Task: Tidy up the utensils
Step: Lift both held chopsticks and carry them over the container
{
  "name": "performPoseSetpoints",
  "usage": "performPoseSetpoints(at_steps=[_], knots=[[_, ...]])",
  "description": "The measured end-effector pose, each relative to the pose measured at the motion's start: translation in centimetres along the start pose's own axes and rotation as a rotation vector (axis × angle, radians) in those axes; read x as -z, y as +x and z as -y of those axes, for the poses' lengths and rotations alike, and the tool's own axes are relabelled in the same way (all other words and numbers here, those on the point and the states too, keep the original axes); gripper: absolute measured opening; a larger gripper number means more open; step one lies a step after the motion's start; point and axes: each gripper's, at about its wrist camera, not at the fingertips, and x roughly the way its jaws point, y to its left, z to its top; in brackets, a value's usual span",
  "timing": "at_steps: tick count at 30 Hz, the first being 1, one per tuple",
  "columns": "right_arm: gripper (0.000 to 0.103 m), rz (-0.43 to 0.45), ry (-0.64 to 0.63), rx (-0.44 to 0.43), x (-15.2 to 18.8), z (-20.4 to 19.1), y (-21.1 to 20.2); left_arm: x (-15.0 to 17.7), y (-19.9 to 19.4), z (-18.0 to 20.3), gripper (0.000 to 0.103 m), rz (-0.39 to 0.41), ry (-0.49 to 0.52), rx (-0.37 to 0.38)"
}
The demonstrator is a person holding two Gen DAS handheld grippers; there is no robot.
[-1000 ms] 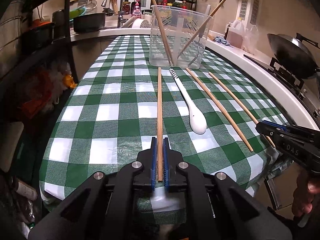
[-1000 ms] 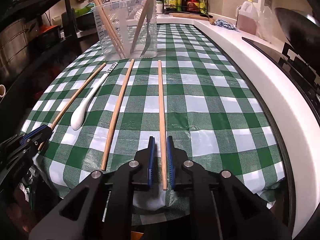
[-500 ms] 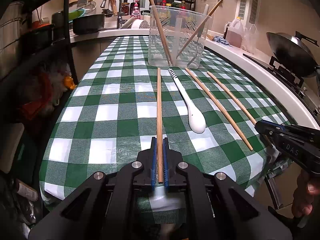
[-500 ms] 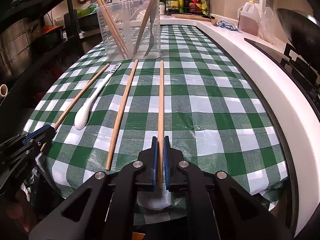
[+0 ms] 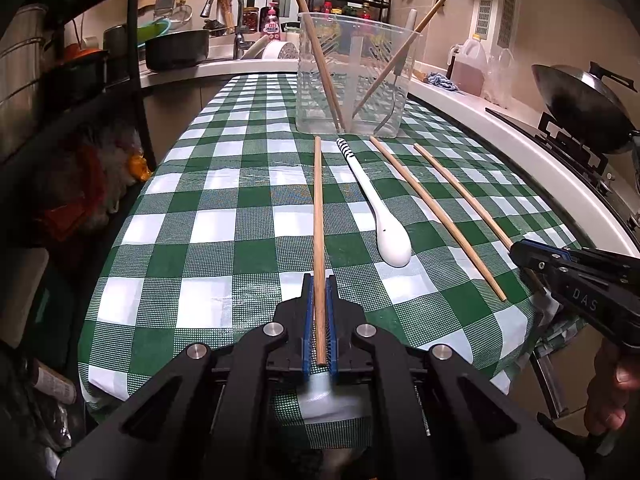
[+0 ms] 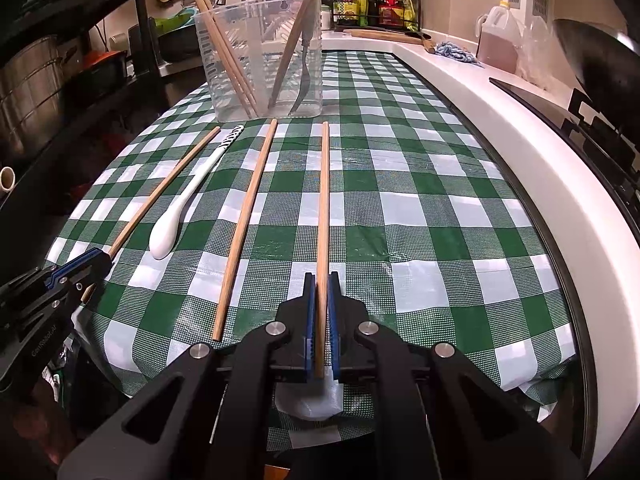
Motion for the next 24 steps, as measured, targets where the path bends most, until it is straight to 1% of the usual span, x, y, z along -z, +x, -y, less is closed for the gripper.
performPoseSetpoints(at_steps=[12,15,20,24], knots=[[0.006,-0.006,-0.018,0.006,-0.1,-0.3,0.0,0.0,0.0,0.2,0.006,0.004,0.015,-0.005],[0.006,-0.003,-0.018,0.001,-0.2,-0.3,-0.2,-0.2,0.0,0.0,0.006,-0.008,0.008,0.003],[0.006,0.054,-0.04,0.008,-1.2,-0.5,-2.2,-0.8,-0.8,-0.1,0.006,0.015,0.007,-0.004],[0.006,0.099,-0.038,0.0,-2.1,-0.5,-4.0,-1.8,-1.9,-0.1,0.006,0.05,0.013,-0.005]])
